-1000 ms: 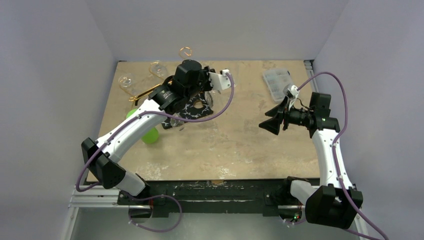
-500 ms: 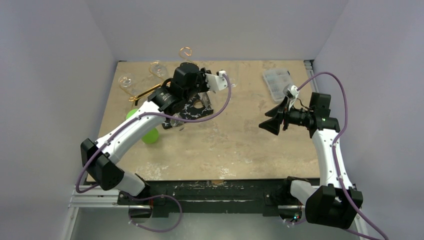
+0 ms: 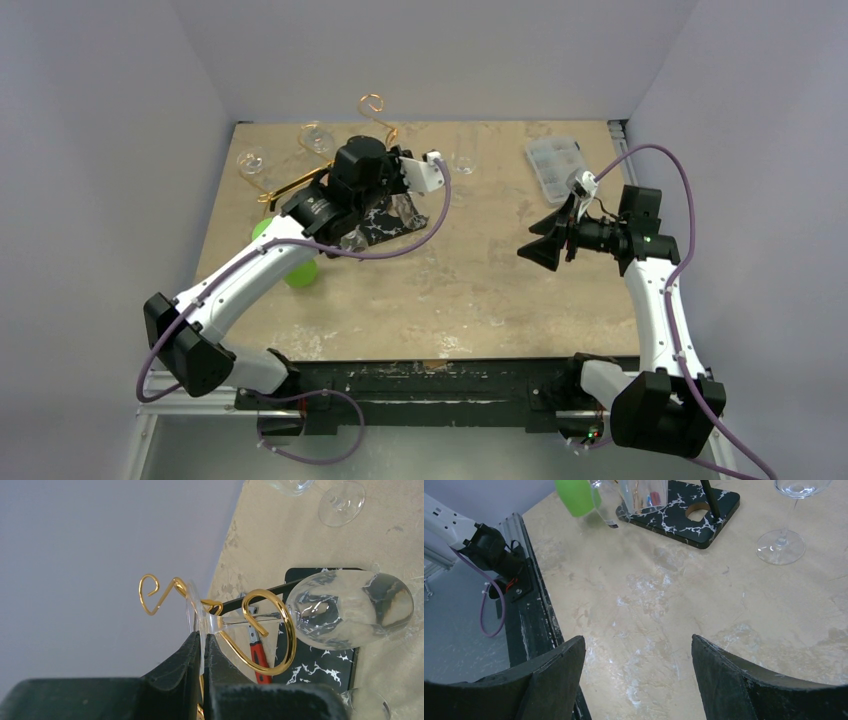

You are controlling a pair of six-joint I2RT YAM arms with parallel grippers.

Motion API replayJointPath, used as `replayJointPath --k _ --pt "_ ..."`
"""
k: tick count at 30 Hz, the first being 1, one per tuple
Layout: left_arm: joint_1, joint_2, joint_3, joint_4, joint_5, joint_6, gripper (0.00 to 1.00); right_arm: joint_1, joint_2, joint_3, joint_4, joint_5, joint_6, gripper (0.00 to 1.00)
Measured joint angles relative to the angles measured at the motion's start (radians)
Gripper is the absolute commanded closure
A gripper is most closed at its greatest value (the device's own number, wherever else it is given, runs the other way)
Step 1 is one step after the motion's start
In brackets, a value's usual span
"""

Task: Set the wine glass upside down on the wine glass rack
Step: Turn the wine glass upside down at the wine rack.

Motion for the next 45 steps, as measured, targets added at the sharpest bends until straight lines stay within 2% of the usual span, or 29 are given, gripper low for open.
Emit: replayJointPath --k 15,36,45 --pt "-0.047 -0.095 -0.051 -0.056 -0.001 -0.009 1.00 0.000 0.000 0.000 -0.003 0.000 0.000 0.24" --pt "-0.106 -0.098 -0.058 -0.075 0.000 -0.032 1.00 0.000 0.000 0.000 -0.003 0.000 0.000 0.24" --pt "-0.110 -0.038 -0.043 -0.026 -0.019 -0.025 1.00 0.000 -0.006 0.000 -0.003 -0.001 0.000 0.24"
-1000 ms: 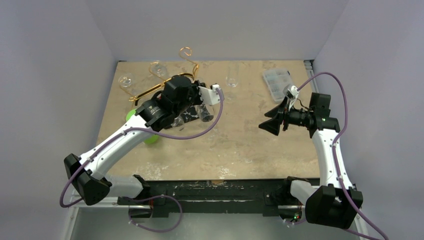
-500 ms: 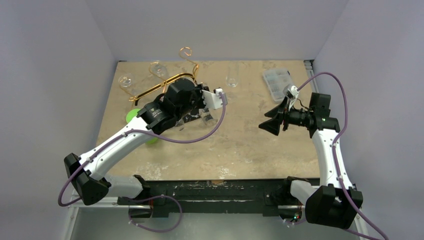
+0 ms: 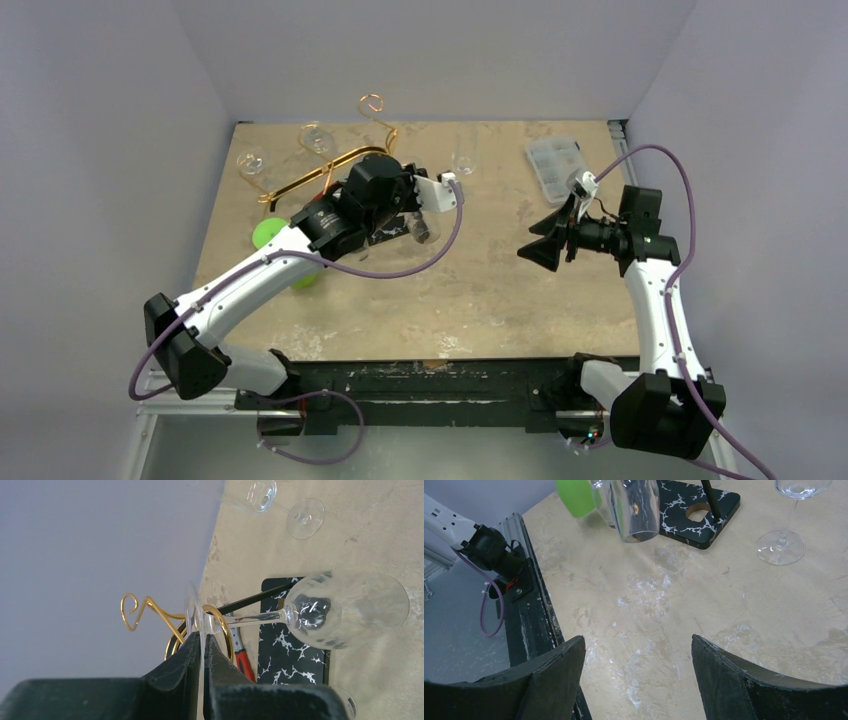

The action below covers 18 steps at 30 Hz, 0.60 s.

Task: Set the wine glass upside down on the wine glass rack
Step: Turn the wine glass upside down at the wine rack.

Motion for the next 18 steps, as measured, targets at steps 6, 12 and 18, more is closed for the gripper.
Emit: replayJointPath --k 6,12,18 --pt "0.000 0.024 0.004 0.041 -0.029 0.017 1.00 0.000 0.000 0.000 0.000 0.000 0.000 0.24" --pt "0.007 0.036 0.011 0.060 -0.053 0.026 1.00 0.000 0.000 0.000 -0.003 0.000 0.000 0.24" --pt "0.019 0.050 0.014 0.086 -0.056 0.026 1.00 0.000 0.000 0.000 -0.003 0.000 0.000 0.23"
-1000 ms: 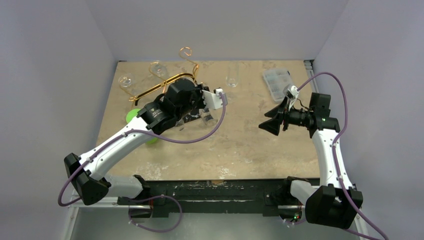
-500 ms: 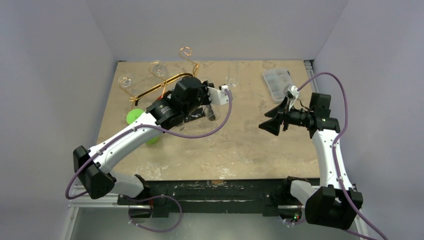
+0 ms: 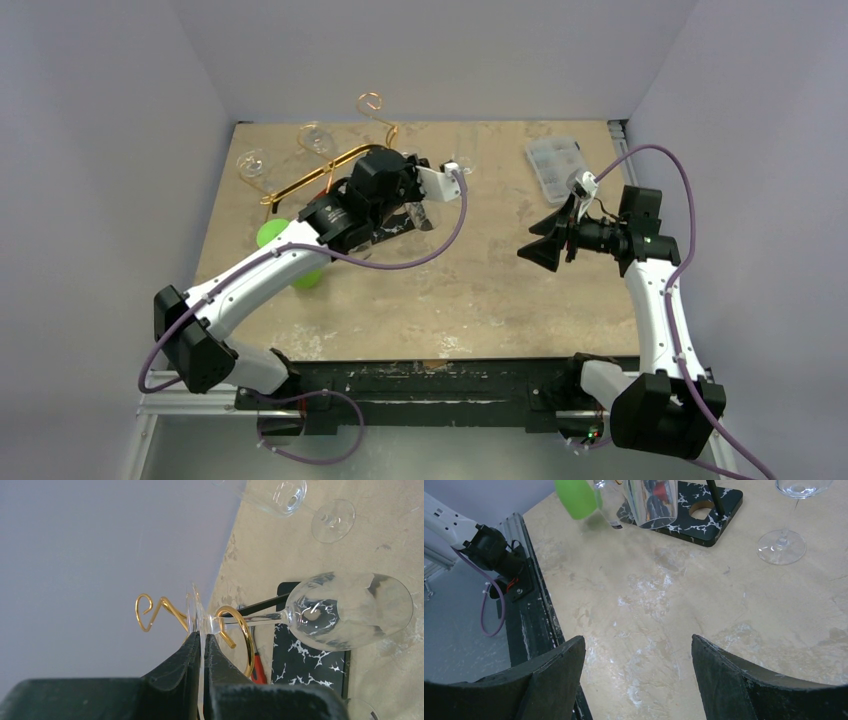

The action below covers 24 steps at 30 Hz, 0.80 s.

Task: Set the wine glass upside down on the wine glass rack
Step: Turn the wine glass upside down at the wine rack.

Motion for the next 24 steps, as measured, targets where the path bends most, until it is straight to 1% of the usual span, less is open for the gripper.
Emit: replayJointPath --k 16,24 --pt "0.013 0.027 0.005 0.041 0.001 -0.002 1.00 0.000 0.000 0.000 0.000 0.000 0.000 0.24" --pt "0.014 0.027 0.005 0.040 0.001 -0.012 0.91 0.000 -0.006 0.000 0.000 0.000 0.000 0.23"
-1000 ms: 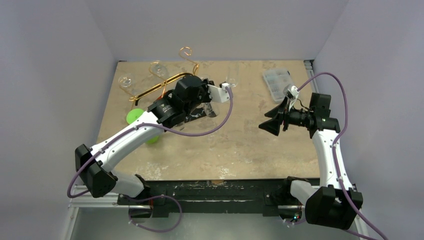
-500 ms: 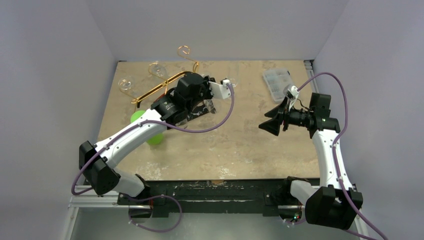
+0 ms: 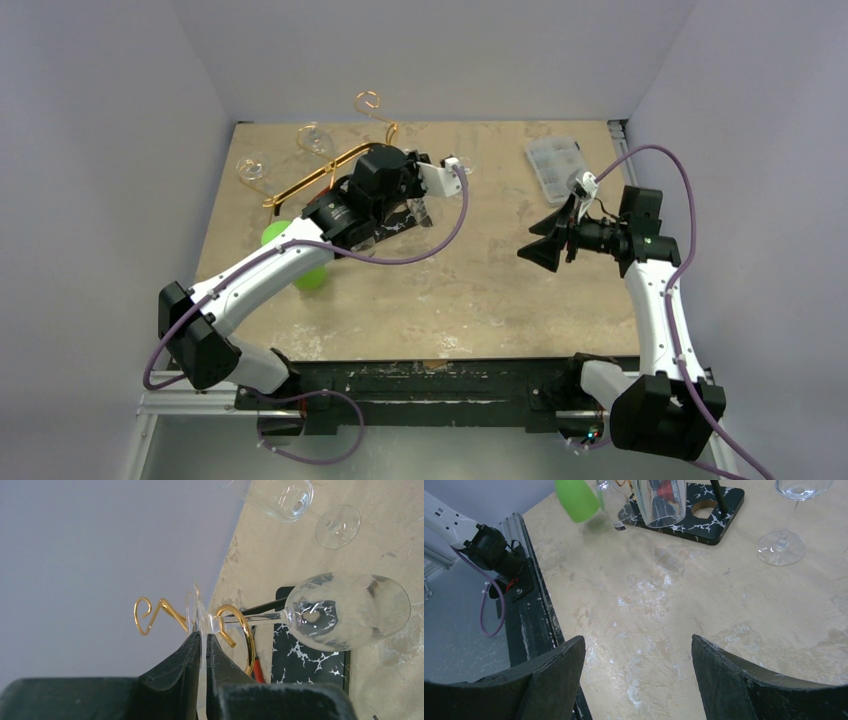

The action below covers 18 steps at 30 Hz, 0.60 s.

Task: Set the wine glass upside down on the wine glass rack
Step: Turn the wine glass upside down at the wine rack.

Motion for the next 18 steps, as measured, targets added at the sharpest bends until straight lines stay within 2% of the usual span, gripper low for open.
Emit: replayJointPath --k 14,18 --pt "0.012 0.000 0.000 -0.034 -0.004 -0.027 0.72 0.000 0.000 0.000 0.000 0.000 0.000 0.23" --pt "0.012 -0.002 0.000 -0.043 -0.013 -0.027 0.70 0.000 0.000 0.000 0.000 0.000 0.000 0.23"
